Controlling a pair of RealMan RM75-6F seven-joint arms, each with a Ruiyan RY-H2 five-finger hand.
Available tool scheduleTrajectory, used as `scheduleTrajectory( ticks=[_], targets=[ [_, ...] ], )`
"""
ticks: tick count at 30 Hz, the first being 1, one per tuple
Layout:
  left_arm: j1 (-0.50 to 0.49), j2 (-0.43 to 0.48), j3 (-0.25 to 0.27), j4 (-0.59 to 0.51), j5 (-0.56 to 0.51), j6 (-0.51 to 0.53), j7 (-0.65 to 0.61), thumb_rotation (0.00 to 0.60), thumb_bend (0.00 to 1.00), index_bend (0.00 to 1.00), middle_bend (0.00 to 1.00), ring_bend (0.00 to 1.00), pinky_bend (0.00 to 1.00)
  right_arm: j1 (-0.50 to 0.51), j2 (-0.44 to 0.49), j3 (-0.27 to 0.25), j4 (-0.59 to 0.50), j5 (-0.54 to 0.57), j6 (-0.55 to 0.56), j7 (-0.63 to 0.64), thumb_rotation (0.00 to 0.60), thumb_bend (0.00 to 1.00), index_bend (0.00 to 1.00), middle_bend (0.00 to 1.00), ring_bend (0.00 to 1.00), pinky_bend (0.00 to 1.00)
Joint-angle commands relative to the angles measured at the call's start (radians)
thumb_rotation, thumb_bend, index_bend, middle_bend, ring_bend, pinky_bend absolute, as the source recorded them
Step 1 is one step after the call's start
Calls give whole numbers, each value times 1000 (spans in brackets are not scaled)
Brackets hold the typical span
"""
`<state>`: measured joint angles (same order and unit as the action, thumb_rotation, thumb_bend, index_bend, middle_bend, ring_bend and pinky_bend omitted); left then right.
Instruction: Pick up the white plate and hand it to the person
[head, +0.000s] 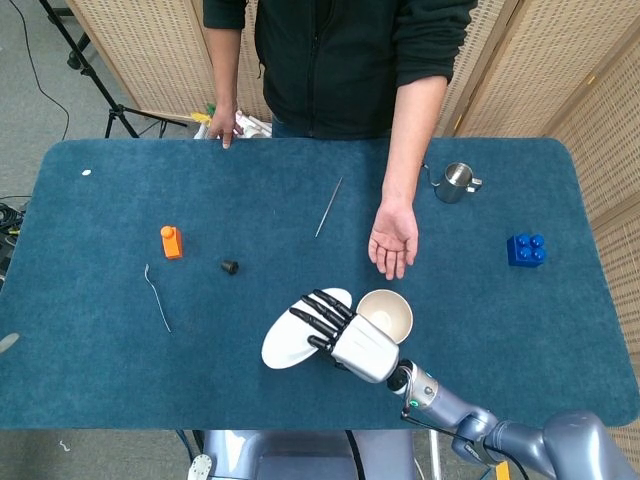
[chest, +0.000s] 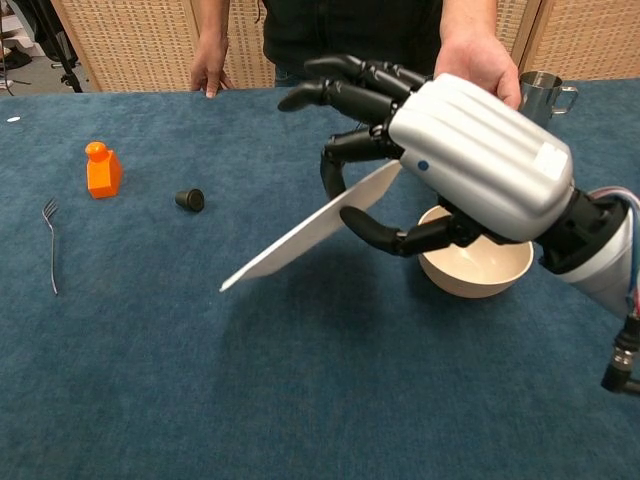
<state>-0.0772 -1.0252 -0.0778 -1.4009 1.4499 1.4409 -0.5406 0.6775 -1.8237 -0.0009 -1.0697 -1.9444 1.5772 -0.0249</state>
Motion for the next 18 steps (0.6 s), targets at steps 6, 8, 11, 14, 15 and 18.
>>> scheduleTrajectory(
  ticks=[6,8,11,14,15,18],
  targets=[
    [2,3,0,6,2,2,-17,600,0,0,0,0,0,42,79,73,-158,25,-40,-78,600,517,681,165,0,106],
    [2,4,0,7,3,3,-20,600,0,0,0,0,0,46,90,89,-180,28,-35,-88,600,517,681,167,0,107],
    [4,5,0,8,4,6,-27,600,0,0,0,0,0,55,110,131,-212,47,-32,-100,600,517,681,171,0,116],
    [5,5,0,10,5,8,-31,600,0,0,0,0,0,64,120,173,-222,79,-34,-95,600,517,681,171,0,121],
    [5,5,0,10,5,9,-31,600,0,0,0,0,0,68,123,188,-222,92,-35,-91,600,517,681,171,0,122],
    [4,5,0,11,4,6,-32,600,0,0,0,0,0,82,126,241,-193,130,-37,-99,600,517,681,171,0,122]
  ],
)
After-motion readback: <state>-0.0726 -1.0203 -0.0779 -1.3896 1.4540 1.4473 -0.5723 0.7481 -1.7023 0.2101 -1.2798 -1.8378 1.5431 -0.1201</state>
